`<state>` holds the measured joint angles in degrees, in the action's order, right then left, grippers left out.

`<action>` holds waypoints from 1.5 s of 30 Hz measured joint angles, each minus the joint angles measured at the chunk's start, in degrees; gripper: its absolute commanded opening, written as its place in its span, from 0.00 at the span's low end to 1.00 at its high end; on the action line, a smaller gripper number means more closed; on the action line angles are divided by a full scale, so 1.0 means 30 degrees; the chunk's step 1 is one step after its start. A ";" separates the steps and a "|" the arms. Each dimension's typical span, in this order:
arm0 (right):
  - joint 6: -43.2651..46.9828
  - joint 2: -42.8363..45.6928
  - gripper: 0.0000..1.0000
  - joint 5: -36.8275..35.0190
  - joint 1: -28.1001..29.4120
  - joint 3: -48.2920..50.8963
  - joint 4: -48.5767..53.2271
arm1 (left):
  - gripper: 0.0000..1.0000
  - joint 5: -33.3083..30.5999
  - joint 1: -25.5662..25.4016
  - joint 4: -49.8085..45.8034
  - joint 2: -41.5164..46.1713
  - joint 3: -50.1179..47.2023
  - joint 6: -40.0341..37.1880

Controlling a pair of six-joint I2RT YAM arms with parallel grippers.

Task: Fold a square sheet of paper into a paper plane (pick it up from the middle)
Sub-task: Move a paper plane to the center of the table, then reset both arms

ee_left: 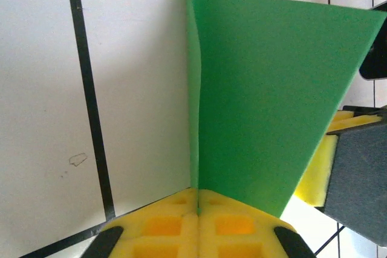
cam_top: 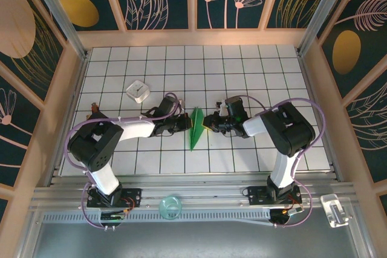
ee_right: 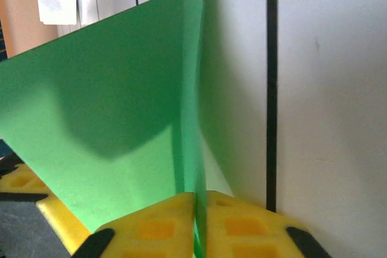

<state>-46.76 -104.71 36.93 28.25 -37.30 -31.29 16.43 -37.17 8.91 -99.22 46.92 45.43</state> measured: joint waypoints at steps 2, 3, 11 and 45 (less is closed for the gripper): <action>0.0117 0.0000 0.03 -0.0102 -0.0066 -0.0007 0.0117 | 0.00 -0.0087 0.0087 0.0379 0.0022 -0.0102 0.0189; 0.0138 0.0007 0.02 -0.0189 -0.0146 -0.0015 0.0248 | 0.00 -0.0124 0.0153 0.0605 0.0102 -0.0284 0.0328; 0.1100 0.0444 0.00 -0.0488 -0.0954 -0.0204 0.1785 | 0.00 -0.0554 0.0590 0.2295 0.0546 -0.1821 0.1741; 0.9734 1.1919 0.99 -1.8782 -0.6105 0.0517 0.6033 | 0.99 -1.2954 0.5967 0.4087 1.3602 -0.6011 -0.6783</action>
<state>-17.56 -68.95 -19.42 9.93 -35.75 -13.19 -22.44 -19.27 21.17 -58.41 28.88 25.08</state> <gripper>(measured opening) 0.988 0.988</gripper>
